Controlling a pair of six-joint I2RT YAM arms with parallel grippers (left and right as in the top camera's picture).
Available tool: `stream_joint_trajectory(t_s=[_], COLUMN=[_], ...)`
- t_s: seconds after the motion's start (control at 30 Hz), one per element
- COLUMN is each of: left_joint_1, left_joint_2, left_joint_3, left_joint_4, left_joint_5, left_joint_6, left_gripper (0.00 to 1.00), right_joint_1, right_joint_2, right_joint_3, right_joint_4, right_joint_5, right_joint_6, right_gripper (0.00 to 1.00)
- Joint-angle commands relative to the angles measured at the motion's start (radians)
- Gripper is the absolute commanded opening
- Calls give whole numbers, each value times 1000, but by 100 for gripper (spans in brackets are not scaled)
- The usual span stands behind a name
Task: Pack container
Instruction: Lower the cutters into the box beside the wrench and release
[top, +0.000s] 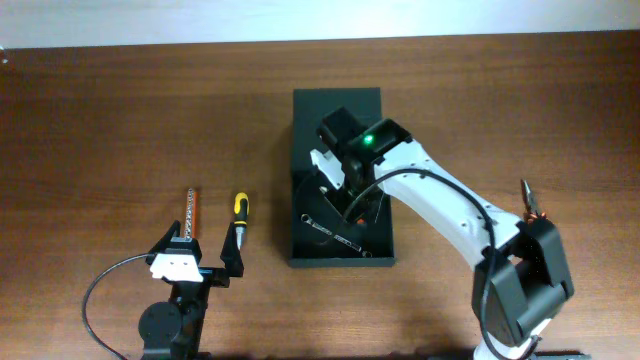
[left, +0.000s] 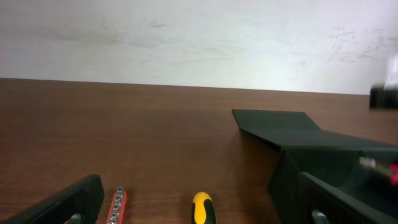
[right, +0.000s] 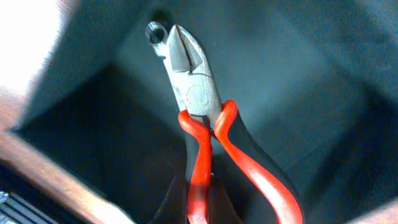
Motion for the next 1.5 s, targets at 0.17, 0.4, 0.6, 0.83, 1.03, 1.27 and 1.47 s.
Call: stream_joint_trajectory(t_s=[0.17,0.4,0.6,0.83,1.03,1.27,1.47], left_joint_1=[6,6,6,6,6,6,6], left_joint_2=[-6,-6,-6,-6,-6,-6,-6], left_joint_3=[-5,-5,-5,-5,-5,-5,-5], left_joint_4=[1,1,1,1,1,1,1], left_joint_5=[15,15,15,15,15,15,15], left_joint_6=[16,16,16,16,16,16,16], left_gripper=[99,99,99,99,99,99,99], right_joint_1=[0,0,0,0,0,-1,-2], right_joint_2=[116,166,170,170,170,168,167], right_joint_3=[-36,-38,-38,-38,-38,58,362], right_joint_4=[23,66,74,74,73,-23,-221], right_joint_5=[-22,-37,-36,-36,-36,-36,-16], right_joint_6=[20,19,19,19,19,20,20], right_gripper=[4,4,5,14,42,72,100])
